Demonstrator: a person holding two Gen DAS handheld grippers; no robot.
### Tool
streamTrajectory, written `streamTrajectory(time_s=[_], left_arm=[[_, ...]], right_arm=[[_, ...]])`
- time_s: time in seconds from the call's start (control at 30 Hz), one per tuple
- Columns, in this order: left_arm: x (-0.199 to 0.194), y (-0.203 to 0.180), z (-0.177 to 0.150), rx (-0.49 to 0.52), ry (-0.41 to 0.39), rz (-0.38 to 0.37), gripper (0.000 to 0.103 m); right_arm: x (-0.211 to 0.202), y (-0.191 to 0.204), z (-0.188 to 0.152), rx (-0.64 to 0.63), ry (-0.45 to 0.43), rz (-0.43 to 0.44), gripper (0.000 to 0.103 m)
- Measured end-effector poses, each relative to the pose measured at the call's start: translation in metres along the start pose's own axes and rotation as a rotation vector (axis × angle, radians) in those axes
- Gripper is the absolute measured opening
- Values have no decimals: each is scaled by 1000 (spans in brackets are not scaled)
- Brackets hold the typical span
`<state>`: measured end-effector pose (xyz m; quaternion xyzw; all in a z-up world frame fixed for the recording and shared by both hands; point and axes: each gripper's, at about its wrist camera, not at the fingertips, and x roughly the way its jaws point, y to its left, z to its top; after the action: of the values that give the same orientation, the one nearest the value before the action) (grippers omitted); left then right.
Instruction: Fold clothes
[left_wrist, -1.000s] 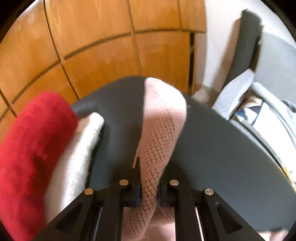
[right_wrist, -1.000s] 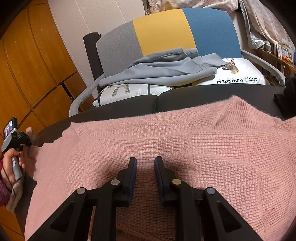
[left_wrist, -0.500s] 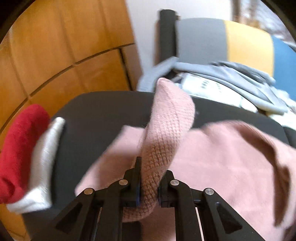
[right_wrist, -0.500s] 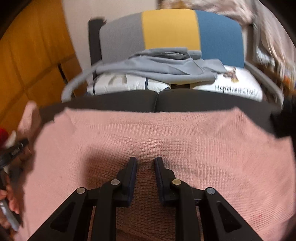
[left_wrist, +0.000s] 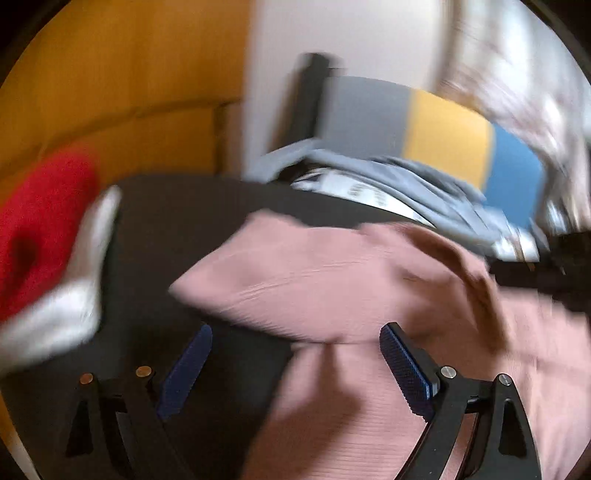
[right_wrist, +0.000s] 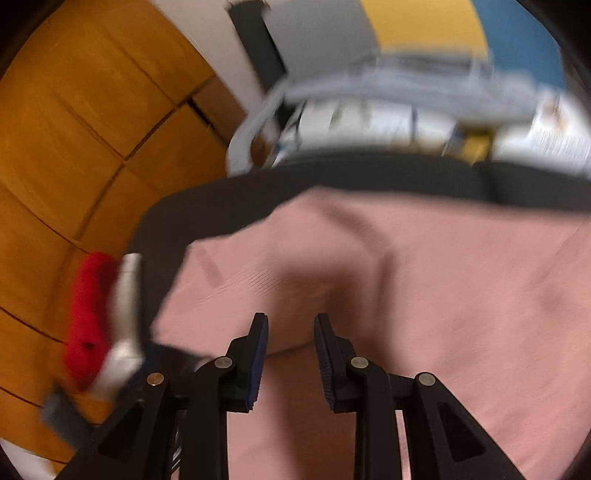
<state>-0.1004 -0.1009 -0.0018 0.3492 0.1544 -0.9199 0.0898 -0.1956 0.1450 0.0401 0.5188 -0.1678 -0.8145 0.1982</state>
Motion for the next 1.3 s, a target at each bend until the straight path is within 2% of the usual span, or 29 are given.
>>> streamTrajectory(time_s=[0.07,0.1,0.13,0.17,0.27,0.5,0.67,0.8,0.83,0.9,0.93,1.0,1.17,1.3], left_arm=[[10,29,1,-146,42,-6,92],[14,44,2,-219,62,-10,90],[15,46,1,-231,59,-9,90],[14,42,0,-216,46,-7,90],[22,32,-1,-157,68,6,90],[30,12,-6,-55,104,90,93],[28,13,-10,-53,99,88,95],[27,14,-10,-59,98,73,97],[26,15,-10,-61,97,68,97],[25,16,-11,-67,95,59,98],[25,17,-11,-71,93,54,98],[24,18,-11,-79,90,42,99],[20,24,-11,-110,81,-8,102],[14,32,-12,-166,65,-59,102]], right_arm=[[16,5,-1,98,81,55,25],[19,5,-2,127,89,40,25],[22,5,-2,154,95,24,25],[25,5,-3,182,101,8,26],[27,23,7,151,75,22,29],[81,67,59,174,300,-127,33],[120,81,81,205,459,-265,37],[146,101,77,74,573,-416,37],[149,106,74,30,578,-435,34],[146,116,67,-68,537,-444,23],[144,122,64,-117,516,-447,14],[134,120,59,-136,473,-418,7],[89,101,52,-102,313,-307,4],[27,87,52,-91,122,-261,4]])
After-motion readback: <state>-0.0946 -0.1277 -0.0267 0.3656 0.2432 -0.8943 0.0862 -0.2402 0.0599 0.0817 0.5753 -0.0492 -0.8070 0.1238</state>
